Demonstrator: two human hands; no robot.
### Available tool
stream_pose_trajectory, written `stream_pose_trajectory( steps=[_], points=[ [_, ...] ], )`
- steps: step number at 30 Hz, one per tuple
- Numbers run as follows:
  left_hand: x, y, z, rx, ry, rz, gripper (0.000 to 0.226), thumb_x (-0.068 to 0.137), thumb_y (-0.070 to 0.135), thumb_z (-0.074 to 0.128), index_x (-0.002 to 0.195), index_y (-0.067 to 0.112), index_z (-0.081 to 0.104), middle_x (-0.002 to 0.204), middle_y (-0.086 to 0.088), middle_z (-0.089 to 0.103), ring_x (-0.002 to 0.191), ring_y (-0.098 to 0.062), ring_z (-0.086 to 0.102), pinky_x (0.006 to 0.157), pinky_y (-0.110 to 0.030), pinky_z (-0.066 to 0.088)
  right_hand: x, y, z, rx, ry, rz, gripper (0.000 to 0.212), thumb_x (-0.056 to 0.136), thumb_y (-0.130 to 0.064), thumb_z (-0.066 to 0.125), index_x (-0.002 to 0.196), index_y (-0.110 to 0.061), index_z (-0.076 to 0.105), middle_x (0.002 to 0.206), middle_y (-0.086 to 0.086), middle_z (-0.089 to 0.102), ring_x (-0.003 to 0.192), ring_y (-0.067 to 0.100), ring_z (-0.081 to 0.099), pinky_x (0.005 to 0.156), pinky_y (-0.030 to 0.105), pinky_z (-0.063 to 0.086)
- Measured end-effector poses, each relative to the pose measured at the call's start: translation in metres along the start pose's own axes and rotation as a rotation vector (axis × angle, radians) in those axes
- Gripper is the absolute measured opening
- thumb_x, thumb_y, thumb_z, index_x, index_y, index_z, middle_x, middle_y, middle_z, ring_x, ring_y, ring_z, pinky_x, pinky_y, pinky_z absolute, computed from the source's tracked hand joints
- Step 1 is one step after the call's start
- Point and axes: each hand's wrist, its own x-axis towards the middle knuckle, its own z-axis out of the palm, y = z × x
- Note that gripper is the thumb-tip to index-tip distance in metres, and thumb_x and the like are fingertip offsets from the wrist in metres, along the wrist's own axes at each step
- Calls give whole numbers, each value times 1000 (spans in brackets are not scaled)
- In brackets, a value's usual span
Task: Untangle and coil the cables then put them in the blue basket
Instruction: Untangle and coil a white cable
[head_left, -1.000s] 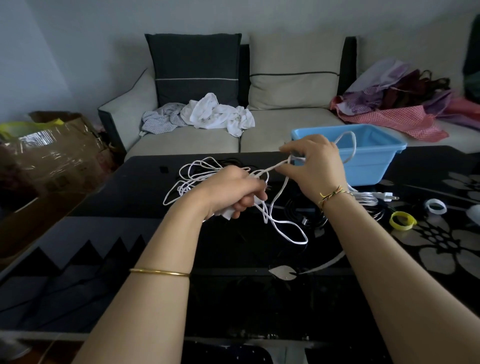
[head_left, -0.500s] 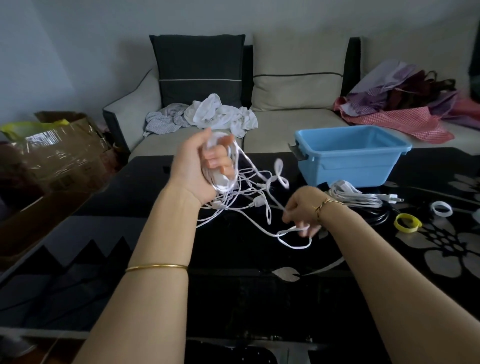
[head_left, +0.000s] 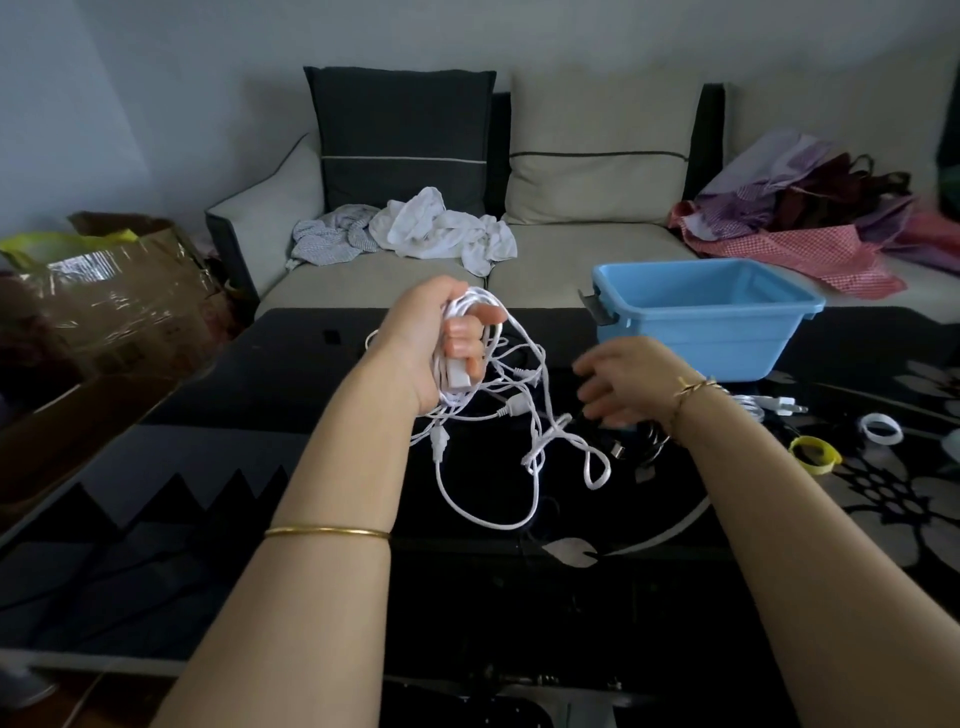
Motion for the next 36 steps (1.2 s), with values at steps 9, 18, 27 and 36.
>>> stream_pose_trajectory(
  steps=[9,18,27,36],
  points=[
    [-1,-4,-1,-522,-269,-59,43,97,28,34,76,3,63,36,8,33,32,-2,32,41,-13,33,-10,-6,35,184,-102,-344,27,99,-15,41,87,-8,63,59,6,46,49,18,49,67,33,57],
    [5,-1,2,-882,-305,238,34,102,17,31,115,-9,49,57,1,51,48,-10,50,67,-30,56,-21,-9,35,49,-387,-257,23,92,6,45,106,-7,60,64,8,50,44,14,59,46,24,53],
    [23,-6,-11,-578,187,512,36,105,29,29,80,12,50,60,4,56,59,-10,54,91,-44,47,-33,-7,31,-62,-585,-174,32,95,-5,49,121,-22,52,59,4,51,33,5,23,35,15,20],
    [20,-26,-5,480,392,584,29,103,30,34,94,8,52,68,6,57,54,-2,51,51,-14,43,-43,-22,12,-29,-275,-399,15,81,-22,67,66,-19,64,46,-6,31,40,6,20,37,18,13]
  ],
)
